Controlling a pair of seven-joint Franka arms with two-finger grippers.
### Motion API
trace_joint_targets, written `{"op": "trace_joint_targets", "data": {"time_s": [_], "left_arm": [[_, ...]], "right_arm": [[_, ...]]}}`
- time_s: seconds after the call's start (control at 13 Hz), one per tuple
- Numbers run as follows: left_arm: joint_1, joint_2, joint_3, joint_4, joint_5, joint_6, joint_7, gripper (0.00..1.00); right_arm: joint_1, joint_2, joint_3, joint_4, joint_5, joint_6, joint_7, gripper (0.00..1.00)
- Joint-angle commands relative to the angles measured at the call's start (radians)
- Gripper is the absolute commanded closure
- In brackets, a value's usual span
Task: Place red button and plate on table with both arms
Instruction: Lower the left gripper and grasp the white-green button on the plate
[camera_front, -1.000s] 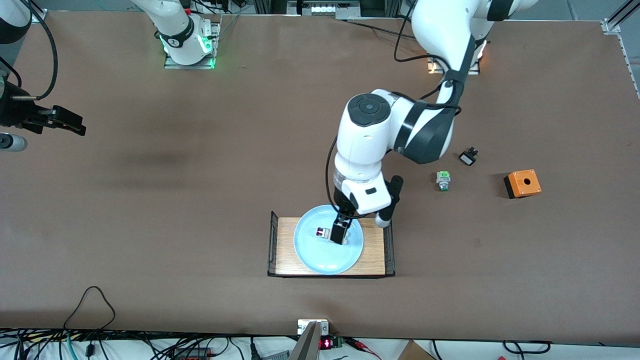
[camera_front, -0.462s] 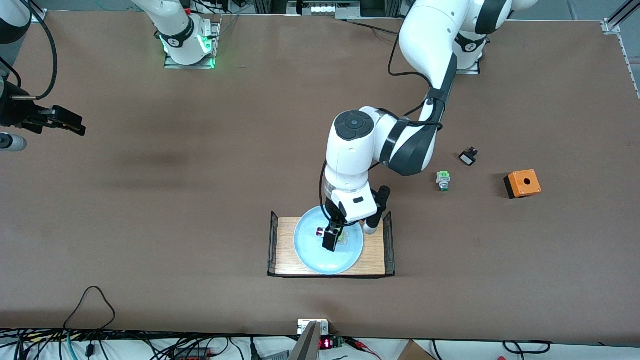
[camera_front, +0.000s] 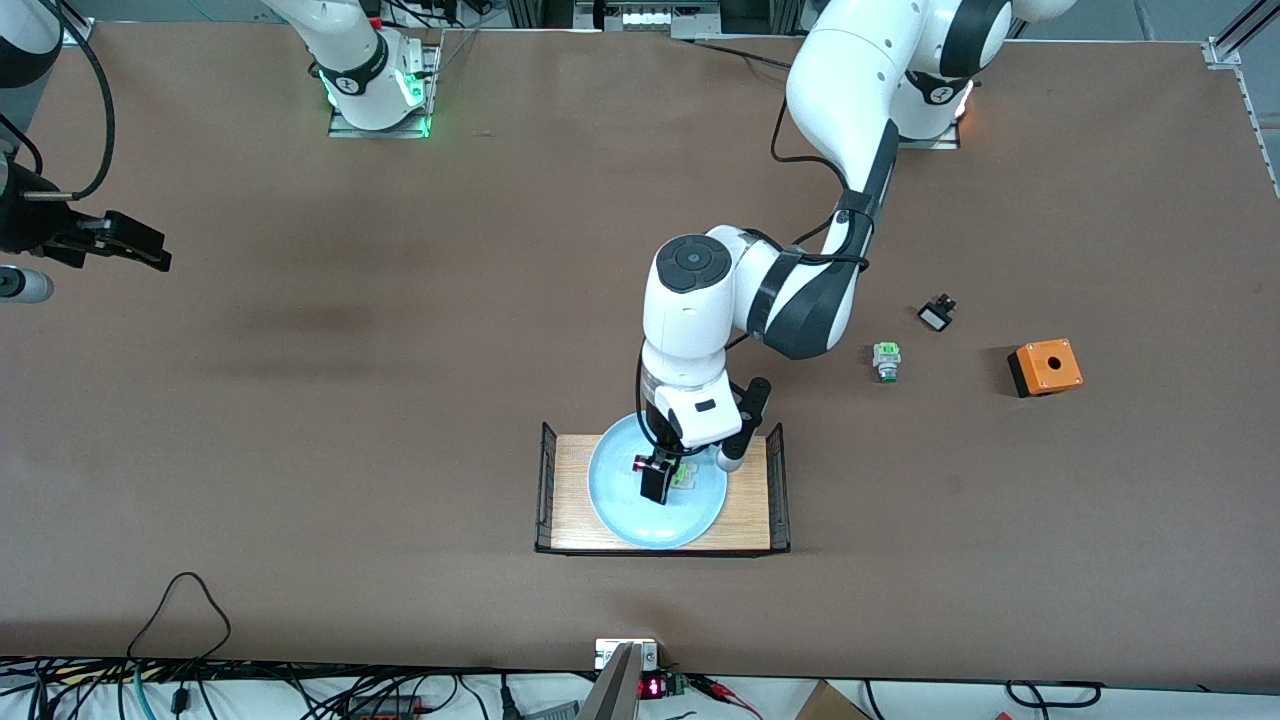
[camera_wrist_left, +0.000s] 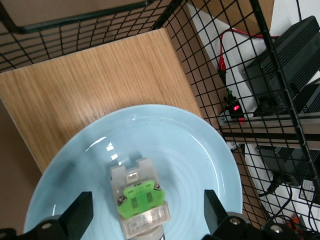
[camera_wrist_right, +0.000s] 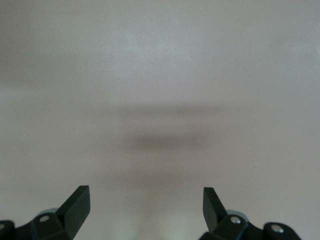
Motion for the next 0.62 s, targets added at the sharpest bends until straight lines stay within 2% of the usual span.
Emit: {"op": "trace_joint_targets", "data": {"time_s": [0.0, 0.08, 0.15, 0.23, 0.38, 0.54], "left_arm": [[-0.009, 0.028, 0.025, 0.046, 0.021, -0.002, -0.029, 0.23], [-0.012, 0.028, 0.025, 0.046, 0.019, -0.002, -0.030, 0.46], [-0.012, 0.028, 0.025, 0.046, 0.021, -0.004, -0.033, 0.62], [-0.012, 0.028, 0.025, 0.044, 0.021, -0.004, -0.032, 0.74], [-0.013, 0.028, 0.025, 0.044, 0.021, -0.004, -0.032, 0.87], [-0.013, 0.028, 0.025, 0.043, 0.022, -0.005, -0.032, 0.94]], "right_arm": [[-0.004, -0.007, 0.000, 0.003, 0.000, -0.002, 0.001, 0.00], [-0.004, -0.005, -0.001, 0.003, 0.000, -0.002, 0.001, 0.00], [-0.004, -0.007, 0.000, 0.003, 0.000, -0.002, 0.001, 0.00], [-0.004, -0.007, 0.000, 0.003, 0.000, -0.002, 0.001, 0.00], [-0.004, -0.007, 0.000, 0.003, 0.000, -0.002, 0.001, 0.00], [-0.004, -0.007, 0.000, 0.003, 0.000, -0.002, 0.001, 0.00]]}}
